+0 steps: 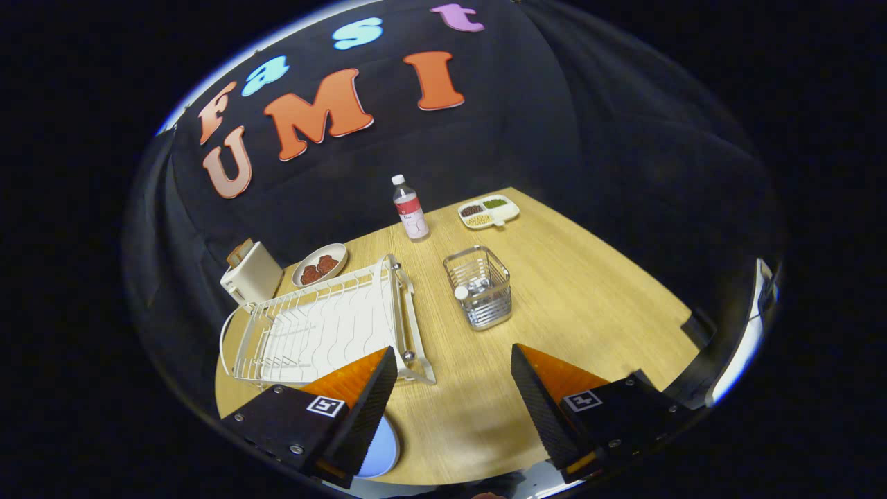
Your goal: Take the plate from the dish rack, then take the spoon from the basket and place it into the plate.
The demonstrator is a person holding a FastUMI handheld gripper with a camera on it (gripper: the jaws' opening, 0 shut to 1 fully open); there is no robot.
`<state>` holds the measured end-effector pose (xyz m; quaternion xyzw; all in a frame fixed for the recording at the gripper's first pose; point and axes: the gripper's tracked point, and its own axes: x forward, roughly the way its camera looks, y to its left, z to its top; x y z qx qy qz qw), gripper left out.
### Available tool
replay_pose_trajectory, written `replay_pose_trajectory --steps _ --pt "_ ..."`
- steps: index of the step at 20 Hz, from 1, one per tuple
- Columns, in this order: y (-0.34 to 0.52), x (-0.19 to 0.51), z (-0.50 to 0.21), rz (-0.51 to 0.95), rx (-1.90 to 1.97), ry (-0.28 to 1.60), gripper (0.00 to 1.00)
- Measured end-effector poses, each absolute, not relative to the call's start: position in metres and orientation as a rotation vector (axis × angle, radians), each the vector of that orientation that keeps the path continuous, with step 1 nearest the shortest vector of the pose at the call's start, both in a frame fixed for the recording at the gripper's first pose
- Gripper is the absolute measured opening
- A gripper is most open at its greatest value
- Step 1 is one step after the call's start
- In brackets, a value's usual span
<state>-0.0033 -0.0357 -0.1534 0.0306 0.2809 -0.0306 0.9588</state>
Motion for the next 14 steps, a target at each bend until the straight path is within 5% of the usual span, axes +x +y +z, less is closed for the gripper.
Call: replay_pose_trajectory --steps 6,14 --pt "-0.048 0.046 -0.156 -0.054 -0.077 0.470 0.96" --pt "-0.054 0.088 -0.182 0.013 -0.229 0.429 0.52"
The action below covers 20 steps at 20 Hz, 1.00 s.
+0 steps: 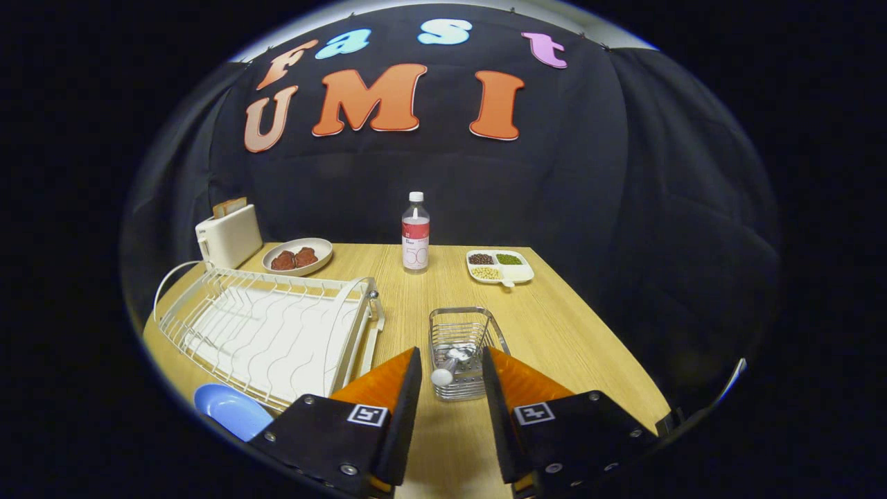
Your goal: Take the plate from the dish rack, then take the spoon from the basket and place it into the plate.
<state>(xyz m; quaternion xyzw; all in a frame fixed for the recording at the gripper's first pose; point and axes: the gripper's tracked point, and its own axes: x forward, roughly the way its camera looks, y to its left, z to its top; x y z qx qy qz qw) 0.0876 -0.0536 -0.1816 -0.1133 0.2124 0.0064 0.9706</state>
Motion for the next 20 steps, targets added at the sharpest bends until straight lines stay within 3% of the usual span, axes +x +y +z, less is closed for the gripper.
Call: replay_pose_trajectory --steps 2,3,5,8,13,20 --pt "-0.054 0.091 -0.184 0.023 -0.242 0.426 0.32" --pt "-0.054 0.094 -0.183 0.023 -0.247 0.417 0.17" --pt "-0.056 0.094 -0.180 0.019 -0.270 0.397 0.11" --pt "-0.060 0.094 -0.169 0.003 -0.262 0.381 0.06" --pt "-0.055 0.080 -0.127 -0.006 -0.258 0.333 0.06" --pt "0.001 0.012 -0.073 0.054 -0.207 0.295 0.05"
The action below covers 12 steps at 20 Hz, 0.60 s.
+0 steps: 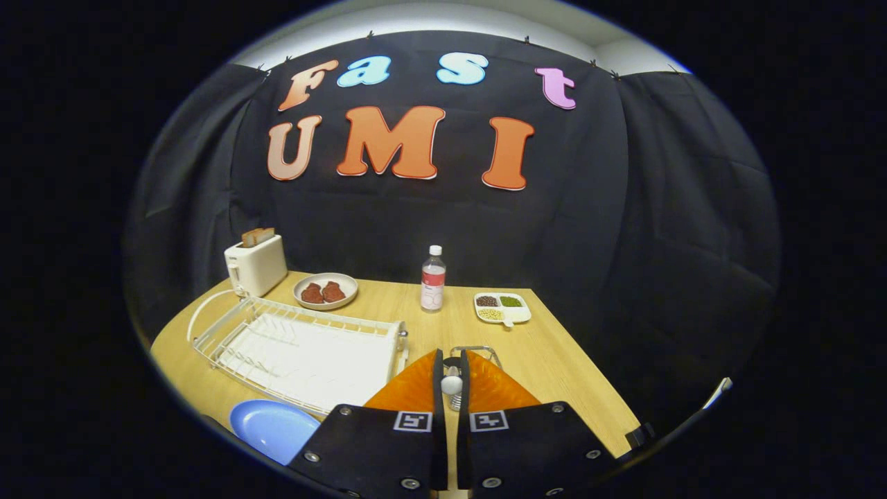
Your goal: Take the plate from the dish rack, then take the spoon from the basket and place it into the plate.
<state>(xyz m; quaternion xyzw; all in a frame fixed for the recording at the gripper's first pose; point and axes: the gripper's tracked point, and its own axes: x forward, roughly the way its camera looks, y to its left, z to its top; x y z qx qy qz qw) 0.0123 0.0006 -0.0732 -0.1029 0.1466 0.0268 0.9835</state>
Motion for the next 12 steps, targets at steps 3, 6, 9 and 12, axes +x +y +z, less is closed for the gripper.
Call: replay_pose_trajectory --steps 3,6,9,12 --pt "0.031 -0.023 -0.068 0.076 -0.199 0.280 0.05" --pt "0.072 -0.059 -0.077 0.135 -0.160 0.304 0.05" --pt "0.112 -0.088 -0.081 0.221 -0.096 0.315 0.06" --pt "0.142 -0.109 -0.092 0.305 -0.109 0.325 0.05"
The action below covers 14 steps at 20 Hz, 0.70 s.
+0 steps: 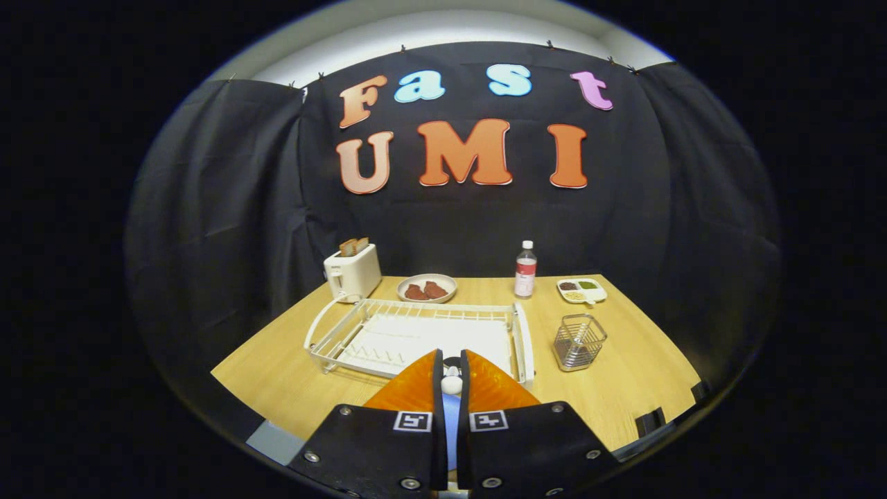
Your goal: Take the plate from the dish rack, then take the spoon from the basket and place it into the plate.
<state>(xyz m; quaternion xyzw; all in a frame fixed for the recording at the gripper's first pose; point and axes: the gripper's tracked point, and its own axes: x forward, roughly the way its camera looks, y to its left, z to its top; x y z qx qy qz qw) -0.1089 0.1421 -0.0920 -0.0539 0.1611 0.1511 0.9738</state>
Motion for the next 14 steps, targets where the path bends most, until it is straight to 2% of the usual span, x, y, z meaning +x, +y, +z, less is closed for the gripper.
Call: replay_pose_trajectory --steps 6,14 --pt "0.181 -0.131 -0.124 0.426 -0.144 0.368 0.05" --pt "0.191 -0.126 -0.190 0.475 -0.192 0.469 0.05"
